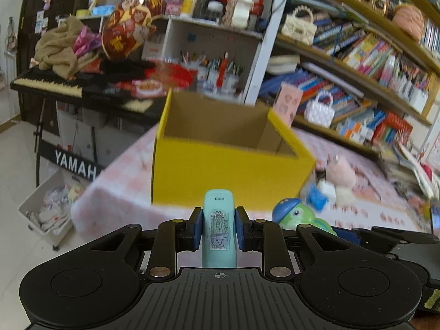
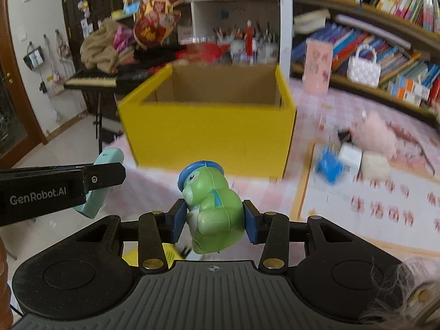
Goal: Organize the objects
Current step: 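Carry the stamp and frog toy over the yellow box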
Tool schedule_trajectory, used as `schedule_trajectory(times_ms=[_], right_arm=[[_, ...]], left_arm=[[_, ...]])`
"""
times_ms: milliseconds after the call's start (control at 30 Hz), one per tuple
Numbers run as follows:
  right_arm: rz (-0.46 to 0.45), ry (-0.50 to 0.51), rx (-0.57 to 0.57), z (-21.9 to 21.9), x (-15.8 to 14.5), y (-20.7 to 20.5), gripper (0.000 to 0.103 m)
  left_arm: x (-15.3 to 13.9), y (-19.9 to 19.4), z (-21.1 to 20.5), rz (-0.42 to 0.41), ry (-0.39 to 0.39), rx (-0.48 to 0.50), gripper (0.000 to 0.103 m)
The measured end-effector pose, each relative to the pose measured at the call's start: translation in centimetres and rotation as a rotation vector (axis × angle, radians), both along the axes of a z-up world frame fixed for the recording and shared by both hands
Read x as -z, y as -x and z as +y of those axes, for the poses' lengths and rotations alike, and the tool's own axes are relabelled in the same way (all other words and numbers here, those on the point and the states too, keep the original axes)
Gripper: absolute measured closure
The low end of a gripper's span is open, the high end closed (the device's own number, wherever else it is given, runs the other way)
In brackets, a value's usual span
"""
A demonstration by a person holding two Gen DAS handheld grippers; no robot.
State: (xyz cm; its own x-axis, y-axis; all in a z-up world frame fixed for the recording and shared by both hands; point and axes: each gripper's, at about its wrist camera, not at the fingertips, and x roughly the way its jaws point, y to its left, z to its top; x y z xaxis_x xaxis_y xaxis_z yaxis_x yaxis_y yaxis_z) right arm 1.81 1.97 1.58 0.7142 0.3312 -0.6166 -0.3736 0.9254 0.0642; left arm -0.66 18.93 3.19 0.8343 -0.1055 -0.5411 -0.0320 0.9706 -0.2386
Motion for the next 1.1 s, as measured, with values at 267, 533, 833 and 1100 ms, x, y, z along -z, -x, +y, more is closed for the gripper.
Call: schedule_trajectory(times_ms=[267, 533, 833, 1100], right_arm=[[-0.147, -0.067, 0.017, -0.2, -4.6, -5.5, 0.062], [-0.178, -0.066, 0.032, -0.6, -5.6, -13.5, 0.062], [-0.064, -0.012, -0.033, 0.3, -3.2, -20.2, 0.062], [0.061, 0.108, -0.161, 2.5, -0.4, -24.7, 0.062]], left_arm=[[-3.5, -5.6, 0.8, -0.129, -0.002, -0.033, 0.08], [-2.8, -11.7, -0.3, -0.099, -0.062, -0.014, 0.08], [0.9, -16.7, -2.0, 0.044, -0.119, -0.013, 0.08], [3.2, -18.8, -2.8, 0.14, -0.143, -0.014, 0.08]])
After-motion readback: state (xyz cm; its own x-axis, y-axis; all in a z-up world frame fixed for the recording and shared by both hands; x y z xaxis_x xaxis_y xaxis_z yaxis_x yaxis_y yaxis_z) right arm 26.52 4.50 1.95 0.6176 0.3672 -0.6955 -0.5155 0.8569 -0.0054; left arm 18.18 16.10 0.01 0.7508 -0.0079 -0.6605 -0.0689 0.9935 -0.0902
